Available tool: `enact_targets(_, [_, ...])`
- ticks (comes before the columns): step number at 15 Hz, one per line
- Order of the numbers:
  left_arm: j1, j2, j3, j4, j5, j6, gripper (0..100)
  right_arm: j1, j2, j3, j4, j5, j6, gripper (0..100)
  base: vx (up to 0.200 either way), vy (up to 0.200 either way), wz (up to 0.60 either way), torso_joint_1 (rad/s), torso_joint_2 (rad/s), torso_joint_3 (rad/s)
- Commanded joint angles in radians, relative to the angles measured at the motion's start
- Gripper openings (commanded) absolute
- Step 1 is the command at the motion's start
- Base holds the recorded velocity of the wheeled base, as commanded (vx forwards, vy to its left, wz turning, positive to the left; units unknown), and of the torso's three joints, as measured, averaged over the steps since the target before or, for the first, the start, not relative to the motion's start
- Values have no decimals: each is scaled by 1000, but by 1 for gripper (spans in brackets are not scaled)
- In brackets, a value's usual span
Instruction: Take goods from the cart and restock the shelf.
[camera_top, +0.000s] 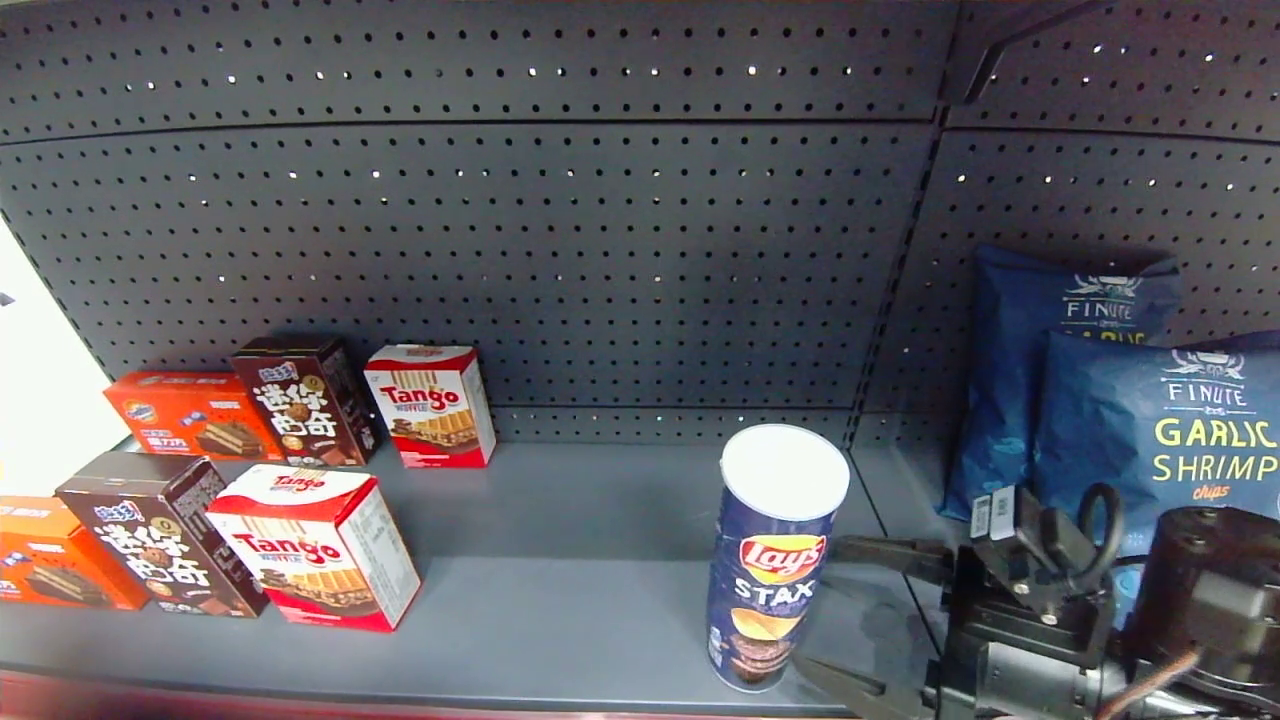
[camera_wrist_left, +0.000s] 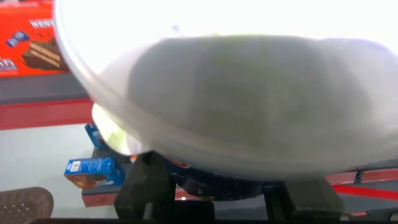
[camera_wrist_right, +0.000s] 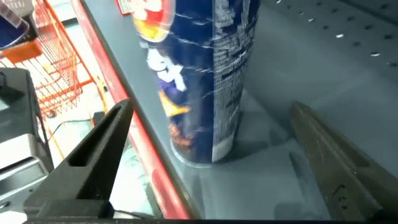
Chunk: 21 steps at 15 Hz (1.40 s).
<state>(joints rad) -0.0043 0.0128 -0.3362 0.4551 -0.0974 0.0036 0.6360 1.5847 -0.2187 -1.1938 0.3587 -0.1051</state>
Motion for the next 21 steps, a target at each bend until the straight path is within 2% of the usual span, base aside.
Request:
enact_targets(1, [-5, 21, -55, 2, -1, 3, 0, 1, -192, 53, 82, -14, 1, 100, 0, 0, 0, 0, 0, 0])
enact_targets(4, [-11, 69, -135, 2, -5, 3, 0, 2, -381, 32, 295, -60, -1, 100, 0, 0, 0, 0, 0, 0])
enact_targets(5, [-11, 82, -153, 4, -11, 3, 0, 13, -480, 6, 445, -72, -4, 100, 0, 0, 0, 0, 0, 0])
enact_targets(7, [-10, 90, -176, 27, -34, 3, 0, 68, -667, -74, 790, -182, -5, 100, 0, 0, 0, 0, 0, 0])
enact_targets(8, [-10, 92, -181, 33, -59, 4, 0, 131, -808, -143, 1039, -288, 2, 100, 0, 0, 0, 0, 0, 0])
enact_targets(10, [-8, 95, -187, 33, -113, 6, 0, 146, -977, -192, 1248, -388, 2, 100, 0, 0, 0, 0, 0, 0])
enact_targets(11, [-8, 96, -187, 33, -117, 6, 0, 145, -994, -195, 1261, -394, 4, 100, 0, 0, 0, 0, 0, 0])
enact_targets(12, [-8, 144, -192, 25, -177, 7, 0, 108, -1089, -211, 1335, -419, 2, 100, 0, 0, 0, 0, 0, 0])
enact_targets(14, [-10, 240, -221, 14, -260, 13, 0, -9, -1144, -209, 1361, -423, 2, 100, 0, 0, 0, 0, 0, 0])
enact_targets(16, [-10, 329, -222, -64, -343, 33, 0, -87, -1189, -197, 1367, -420, 2, 100, 0, 0, 0, 0, 0, 0])
enact_targets(18, [-11, 426, -224, -167, -420, 35, 0, -133, -1272, -168, 1402, -423, 1, 100, 0, 0, 0, 0, 0, 0])
enact_targets(21, [-11, 524, -225, -251, -510, 33, 0, -211, -1376, -168, 1514, -417, -4, 100, 0, 0, 0, 0, 0, 0])
